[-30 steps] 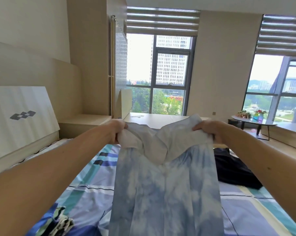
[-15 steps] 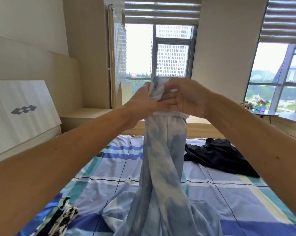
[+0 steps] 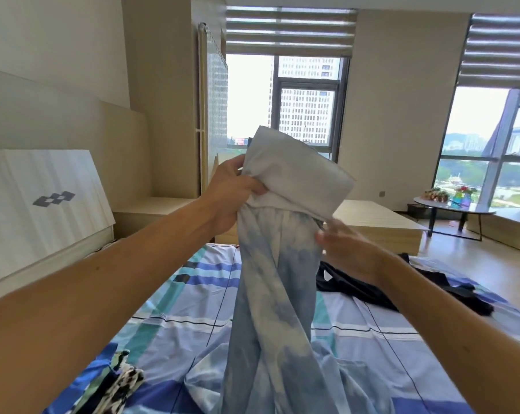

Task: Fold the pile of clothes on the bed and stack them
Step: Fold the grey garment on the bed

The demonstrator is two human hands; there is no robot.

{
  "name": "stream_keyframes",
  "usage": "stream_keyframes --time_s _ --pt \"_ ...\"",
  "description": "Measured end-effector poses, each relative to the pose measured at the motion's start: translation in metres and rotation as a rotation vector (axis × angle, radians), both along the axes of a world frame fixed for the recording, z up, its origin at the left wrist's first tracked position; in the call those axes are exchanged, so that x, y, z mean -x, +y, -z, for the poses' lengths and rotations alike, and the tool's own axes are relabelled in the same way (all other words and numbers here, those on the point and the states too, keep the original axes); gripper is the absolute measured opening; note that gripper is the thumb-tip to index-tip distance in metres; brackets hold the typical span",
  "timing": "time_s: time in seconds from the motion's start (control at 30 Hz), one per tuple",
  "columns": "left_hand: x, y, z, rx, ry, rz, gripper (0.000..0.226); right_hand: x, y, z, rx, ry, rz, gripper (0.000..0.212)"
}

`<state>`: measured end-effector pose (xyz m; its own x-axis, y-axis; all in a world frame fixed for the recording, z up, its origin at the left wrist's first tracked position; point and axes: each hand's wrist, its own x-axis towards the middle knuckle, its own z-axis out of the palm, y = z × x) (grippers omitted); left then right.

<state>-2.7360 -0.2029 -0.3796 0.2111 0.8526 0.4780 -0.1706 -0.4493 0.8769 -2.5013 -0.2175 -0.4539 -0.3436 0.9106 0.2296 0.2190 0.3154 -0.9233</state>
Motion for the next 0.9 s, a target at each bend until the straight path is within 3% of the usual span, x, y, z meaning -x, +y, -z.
stream_keyframes --time_s 0.07,0.13,0.23,0.3,0.37,0.43,0.53,0.63,0.73,0.77,0.9 --pt "0.004 -0.001 0.000 0.029 -0.003 0.007 0.047 0.014 0.002 0.006 -0.004 0.195 -0.022 0.090" --pt "0.009 -0.001 0.003 0.048 -0.023 -0.004 0.049 0.030 0.000 -0.004 -0.036 0.384 0.070 0.071" --pt "0.017 0.003 0.019 0.101 -0.103 0.055 0.071 0.039 0.001 -0.020 -0.049 0.485 0.161 0.034" --pt "0.024 0.004 0.034 0.160 -0.049 0.105 0.072 0.040 0.002 -0.029 -0.021 0.468 0.181 0.031" --pt "0.028 0.004 0.046 0.185 0.124 0.116 0.057 0.039 0.000 -0.038 0.018 0.393 0.213 0.036" --pt "0.027 0.008 0.048 0.216 0.130 0.087 0.044 0.036 0.001 -0.045 0.059 0.298 0.172 0.039" --pt "0.021 0.024 0.028 0.260 0.088 0.079 0.059 0.034 0.002 -0.063 0.100 0.244 0.079 0.057" --pt "0.015 0.041 -0.027 0.199 0.191 0.067 0.063 0.035 0.017 -0.108 0.016 0.219 0.142 0.070" --pt "0.012 0.050 -0.128 0.032 0.297 -0.079 0.010 0.037 0.036 -0.197 -0.179 0.164 0.252 0.057" --pt "0.009 0.050 -0.171 -0.030 0.298 -0.138 0.005 0.037 0.037 -0.235 -0.264 0.172 0.281 0.054" --pt "0.003 0.018 -0.321 -0.239 0.206 -0.268 0.024 0.041 0.009 -0.382 -0.552 0.281 0.306 0.057"
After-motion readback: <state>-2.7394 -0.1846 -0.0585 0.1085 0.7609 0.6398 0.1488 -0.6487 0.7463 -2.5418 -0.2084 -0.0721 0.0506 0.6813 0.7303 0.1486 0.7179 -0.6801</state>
